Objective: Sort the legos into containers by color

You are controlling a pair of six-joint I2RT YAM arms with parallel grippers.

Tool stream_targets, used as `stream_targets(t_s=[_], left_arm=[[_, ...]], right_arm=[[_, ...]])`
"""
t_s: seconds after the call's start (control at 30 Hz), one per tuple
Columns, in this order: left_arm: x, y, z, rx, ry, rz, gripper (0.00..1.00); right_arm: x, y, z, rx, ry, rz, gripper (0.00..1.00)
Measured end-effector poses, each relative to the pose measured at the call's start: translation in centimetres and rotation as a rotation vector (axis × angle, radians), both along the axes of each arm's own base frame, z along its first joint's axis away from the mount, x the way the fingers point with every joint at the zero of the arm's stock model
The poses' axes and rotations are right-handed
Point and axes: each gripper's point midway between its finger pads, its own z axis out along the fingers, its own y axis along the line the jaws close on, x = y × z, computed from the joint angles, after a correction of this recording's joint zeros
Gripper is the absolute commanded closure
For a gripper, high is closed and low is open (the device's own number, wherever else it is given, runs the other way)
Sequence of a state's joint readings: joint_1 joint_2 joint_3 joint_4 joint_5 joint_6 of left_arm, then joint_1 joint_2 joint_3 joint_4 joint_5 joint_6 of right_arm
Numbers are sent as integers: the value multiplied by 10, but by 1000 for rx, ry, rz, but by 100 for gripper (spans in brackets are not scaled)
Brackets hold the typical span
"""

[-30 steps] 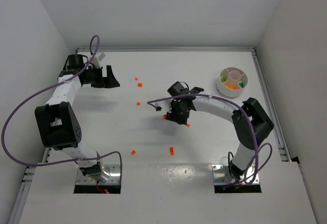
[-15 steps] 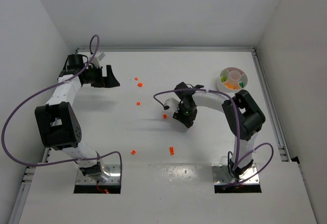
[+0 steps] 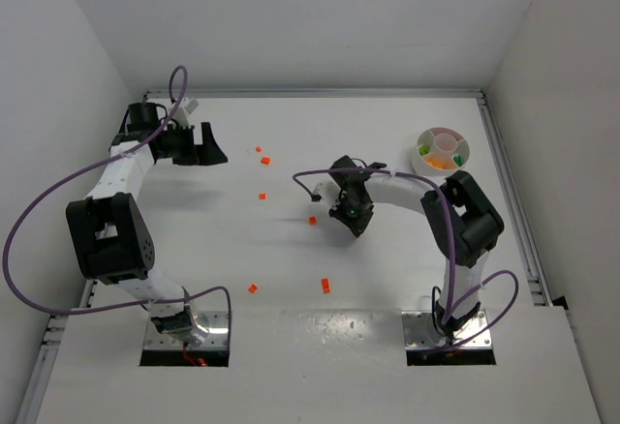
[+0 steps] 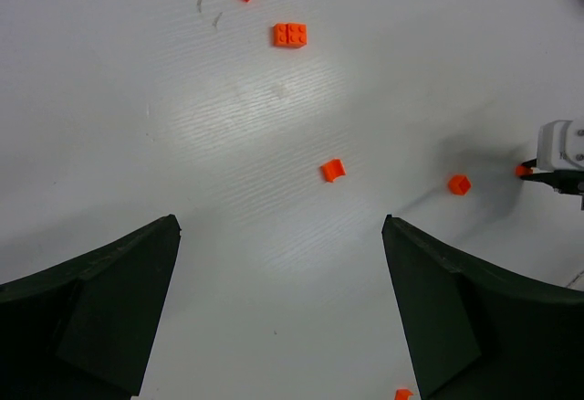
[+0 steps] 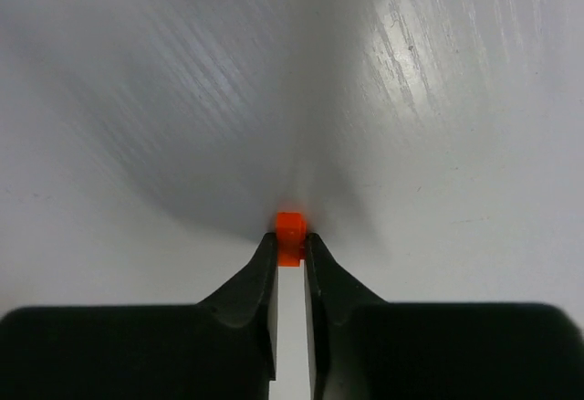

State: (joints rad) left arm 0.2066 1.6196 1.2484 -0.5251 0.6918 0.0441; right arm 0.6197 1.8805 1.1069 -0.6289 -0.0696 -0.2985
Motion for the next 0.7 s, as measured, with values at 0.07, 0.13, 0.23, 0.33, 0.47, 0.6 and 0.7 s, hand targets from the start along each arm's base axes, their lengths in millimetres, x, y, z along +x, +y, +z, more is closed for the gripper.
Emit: stream_targets(t_s=[0.07, 0.13, 0.23, 0.33, 0.47, 0.6, 0.7], left_arm=[[0, 0, 0, -1, 0, 0, 0], [0, 0, 0, 0, 0, 0, 0], [0, 0, 0, -1, 1, 0, 0], [0, 0, -1, -4, 4, 3, 0], [2, -2, 0, -18, 6, 6, 0], [3, -3, -4, -33, 19, 9, 0], [4, -3, -6, -41, 27, 14, 0]], right_arm=[[1, -1, 0, -4, -7, -13, 100], [2, -2, 2, -5, -14, -20, 100], [6, -7, 5, -9, -28, -34, 100], [19, -21, 21, -13, -46, -73, 100], [94, -42, 82, 54, -185, -184, 100], [183, -107, 165, 115, -413, -346, 100], [223, -174, 200, 103, -508, -457, 100]])
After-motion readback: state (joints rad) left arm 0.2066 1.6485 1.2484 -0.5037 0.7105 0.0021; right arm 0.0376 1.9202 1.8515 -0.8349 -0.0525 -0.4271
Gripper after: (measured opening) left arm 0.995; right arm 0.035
